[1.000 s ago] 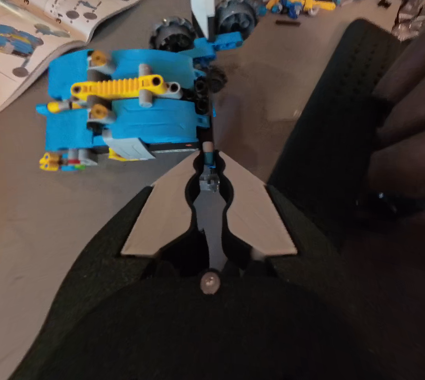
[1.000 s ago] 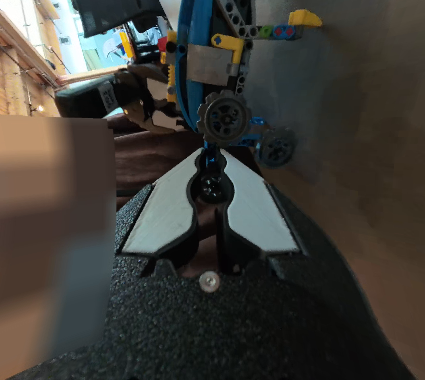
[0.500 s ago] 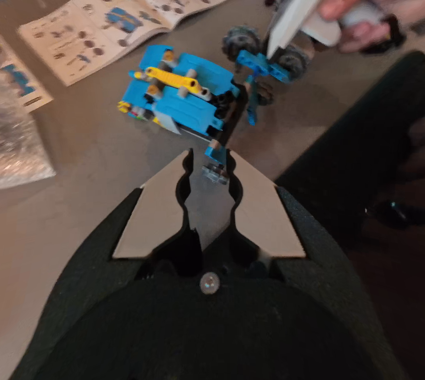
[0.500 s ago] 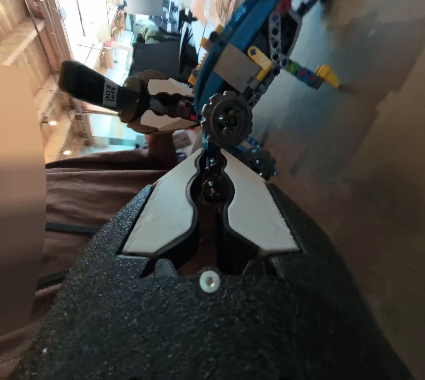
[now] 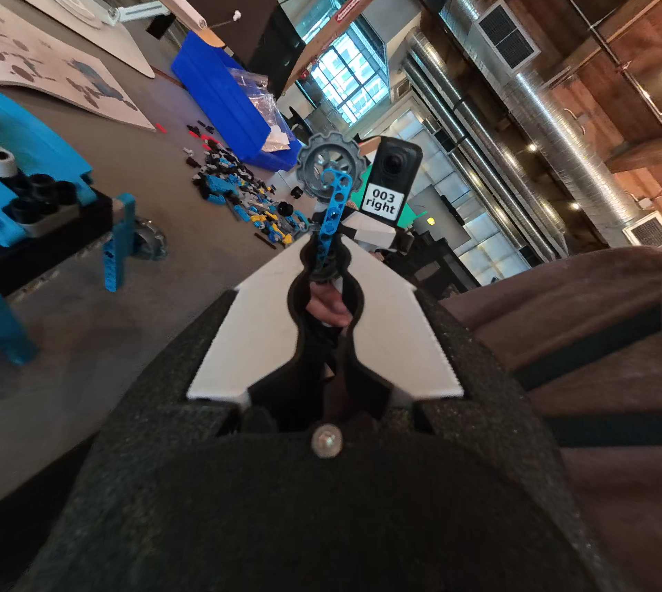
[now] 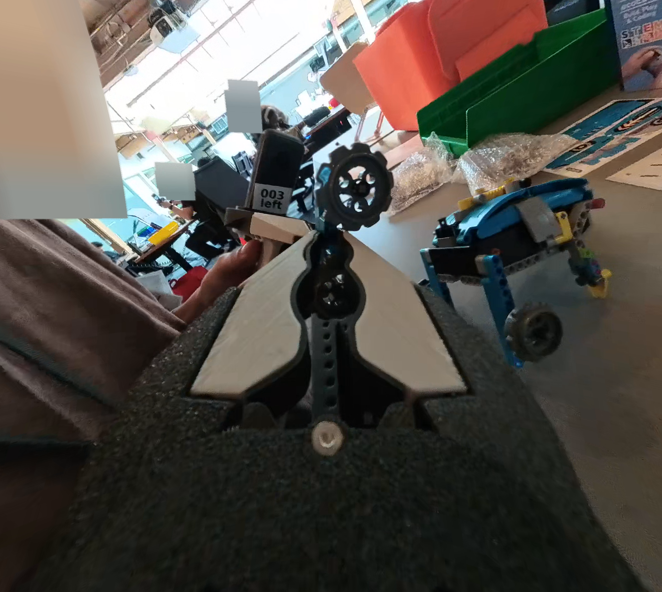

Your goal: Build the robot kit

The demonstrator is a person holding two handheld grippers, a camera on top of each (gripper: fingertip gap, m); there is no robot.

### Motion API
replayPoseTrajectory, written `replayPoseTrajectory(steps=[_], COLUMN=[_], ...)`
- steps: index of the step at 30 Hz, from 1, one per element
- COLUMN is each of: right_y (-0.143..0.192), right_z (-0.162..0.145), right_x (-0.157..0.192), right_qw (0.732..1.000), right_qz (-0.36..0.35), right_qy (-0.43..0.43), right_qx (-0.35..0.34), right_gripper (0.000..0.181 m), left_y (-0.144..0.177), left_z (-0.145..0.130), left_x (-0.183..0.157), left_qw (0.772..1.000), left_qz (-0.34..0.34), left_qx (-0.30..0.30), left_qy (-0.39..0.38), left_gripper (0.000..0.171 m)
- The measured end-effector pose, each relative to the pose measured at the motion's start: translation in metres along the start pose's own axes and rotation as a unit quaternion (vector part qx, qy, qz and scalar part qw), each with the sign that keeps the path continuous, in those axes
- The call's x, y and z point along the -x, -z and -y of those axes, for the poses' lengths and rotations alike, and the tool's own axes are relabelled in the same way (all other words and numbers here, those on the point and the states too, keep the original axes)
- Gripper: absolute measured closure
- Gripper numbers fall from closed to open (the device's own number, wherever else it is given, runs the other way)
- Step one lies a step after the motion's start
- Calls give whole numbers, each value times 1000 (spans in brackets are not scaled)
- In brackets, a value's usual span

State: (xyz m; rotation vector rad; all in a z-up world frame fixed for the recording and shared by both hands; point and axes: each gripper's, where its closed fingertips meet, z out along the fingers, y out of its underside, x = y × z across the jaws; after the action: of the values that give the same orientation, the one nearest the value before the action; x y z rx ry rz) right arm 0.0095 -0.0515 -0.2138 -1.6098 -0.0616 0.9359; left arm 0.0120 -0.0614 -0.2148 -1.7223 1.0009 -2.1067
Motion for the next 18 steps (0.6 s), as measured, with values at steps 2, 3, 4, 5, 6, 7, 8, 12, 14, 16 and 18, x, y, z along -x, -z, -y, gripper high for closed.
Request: replayPoseTrajectory(steps=[2,3,4,5,6,7,8,12,14,16,18], right_y=[3,5,7,7,5,2,-2,-10,-13,-13,-8], right_z=[-1,-1,-1,-3,-7,-11,-14,-10,-9,-12,-16], right_x=[1,-1,-3,-4,-2,2,7,15,13,12,8], right_qw=[1000,1000,999,999,999,1000,1000,1000,1000,1000,997], right_qz=[-6,-15,-24,-25,-22,-18,-17,-18,0,22,39], right_qy=[-9,-12,-15,-22,-28,-23,-10,6,-9,1,44], right_qx=[-5,-12,-19,-21,-17,-10,-6,-19,-16,6,57], right_gripper=[174,175,173,175,174,174,174,173,172,171,169], left_y=[4,9,15,19,20,19,15,5,5,5,1], left_z=[3,8,13,18,21,20,16,7,9,7,3], left_x=[-3,-4,-4,-3,-5,-7,-10,-9,-7,-3,-1], left_qw=[1000,1000,999,999,999,999,1000,998,997,995,992], left_qz=[-7,-10,-7,-2,-1,-3,-8,8,11,17,15], left_qx=[-9,-20,-29,-37,-40,-31,-10,41,57,85,110], left_qy=[11,16,17,11,2,-7,-14,-48,-51,-58,-62], left_gripper=[156,153,151,151,150,150,150,163,165,166,166])
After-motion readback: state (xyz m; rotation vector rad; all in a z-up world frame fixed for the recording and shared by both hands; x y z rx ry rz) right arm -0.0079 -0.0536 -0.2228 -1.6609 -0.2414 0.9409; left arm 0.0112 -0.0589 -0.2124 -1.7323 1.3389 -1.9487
